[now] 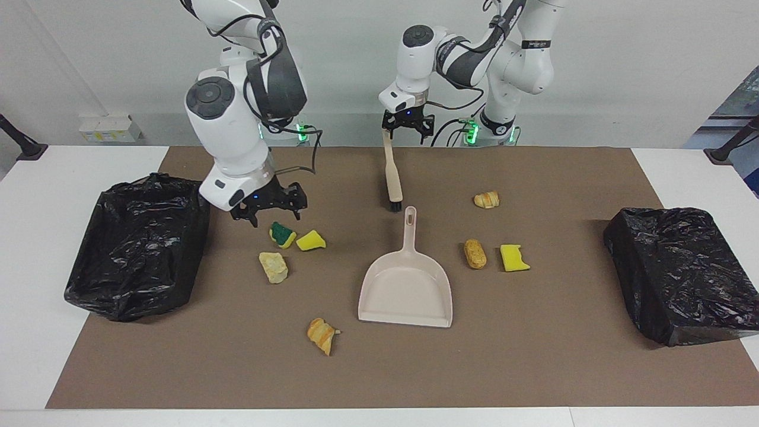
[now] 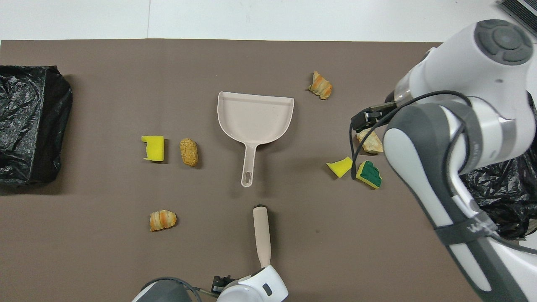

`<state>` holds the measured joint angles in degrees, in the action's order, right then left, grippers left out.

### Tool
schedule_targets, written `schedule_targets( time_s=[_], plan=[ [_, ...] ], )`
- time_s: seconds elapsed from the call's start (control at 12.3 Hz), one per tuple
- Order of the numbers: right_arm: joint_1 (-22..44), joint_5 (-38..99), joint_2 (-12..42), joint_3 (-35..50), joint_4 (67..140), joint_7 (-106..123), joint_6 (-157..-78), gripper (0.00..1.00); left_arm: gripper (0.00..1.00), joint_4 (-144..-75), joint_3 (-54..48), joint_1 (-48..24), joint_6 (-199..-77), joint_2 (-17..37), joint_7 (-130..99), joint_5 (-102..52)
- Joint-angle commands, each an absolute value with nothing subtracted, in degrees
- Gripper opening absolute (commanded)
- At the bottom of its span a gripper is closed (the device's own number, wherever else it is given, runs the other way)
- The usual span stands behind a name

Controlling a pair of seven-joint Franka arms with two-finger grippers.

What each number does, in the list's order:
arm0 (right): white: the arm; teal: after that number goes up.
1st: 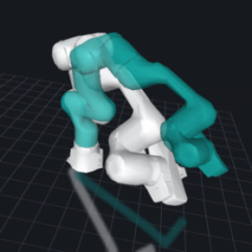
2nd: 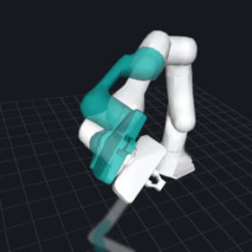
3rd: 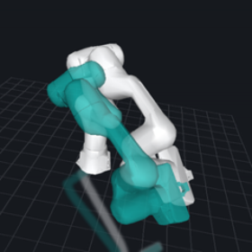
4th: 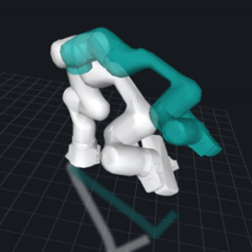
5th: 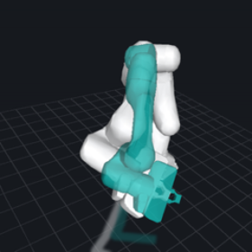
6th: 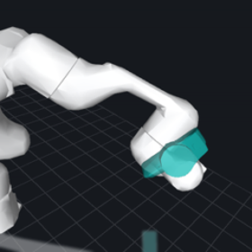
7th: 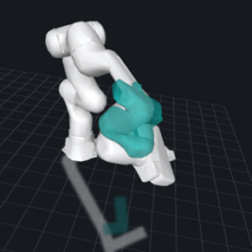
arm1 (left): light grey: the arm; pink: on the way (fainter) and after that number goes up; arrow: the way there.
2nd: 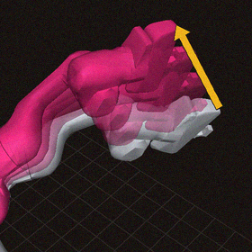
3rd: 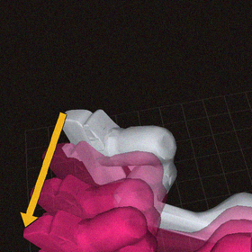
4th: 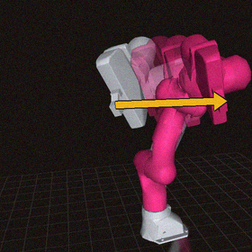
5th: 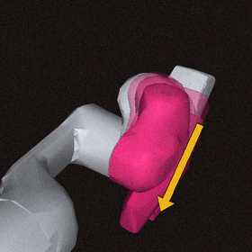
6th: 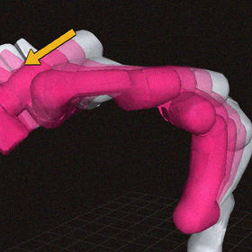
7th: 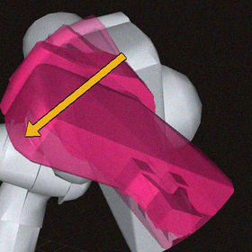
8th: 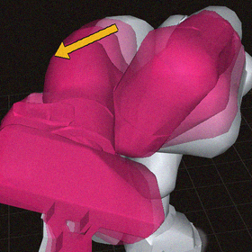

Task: Sweep and dump trash in bin
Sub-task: 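Grasp the dustpan handle with the right gripper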

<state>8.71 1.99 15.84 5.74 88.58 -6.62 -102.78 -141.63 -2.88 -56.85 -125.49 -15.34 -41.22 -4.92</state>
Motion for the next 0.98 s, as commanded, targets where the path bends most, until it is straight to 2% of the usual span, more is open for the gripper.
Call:
schedule_targets(
  time_s=[0.0,0.41,0.49,0.65,0.89],
  plan=[
    [12.2,3.6,18.4,5.7,88.2,-14.5,-106.2,1.00,1.00,-142.2,-1.7,-60.0,-131.3,-11.7,-44.0,-5.5],
    [21.0,3.1,23.6,5.7,86.6,-30.7,-110.2,1.00,0.98,-141.9,-1.8,-60.0,-132.1,-11.0,-43.9,-5.9],
    [22.8,3.0,24.8,5.7,86.1,-34.2,-111.3,1.00,0.85,-141.9,-1.8,-60.0,-131.9,-11.0,-43.6,-6.0],
    [26.1,2.9,27.1,5.7,85.9,-40.1,-114.9,1.00,0.76,-141.9,-1.8,-60.1,-131.9,-11.0,-43.2,-7.5],
    [30.8,2.8,31.4,5.6,81.3,-48.5,-116.3,1.00,0.76,-141.9,-1.8,-61.3,-132.1,-9.9,-43.2,-7.8]
  ],
)
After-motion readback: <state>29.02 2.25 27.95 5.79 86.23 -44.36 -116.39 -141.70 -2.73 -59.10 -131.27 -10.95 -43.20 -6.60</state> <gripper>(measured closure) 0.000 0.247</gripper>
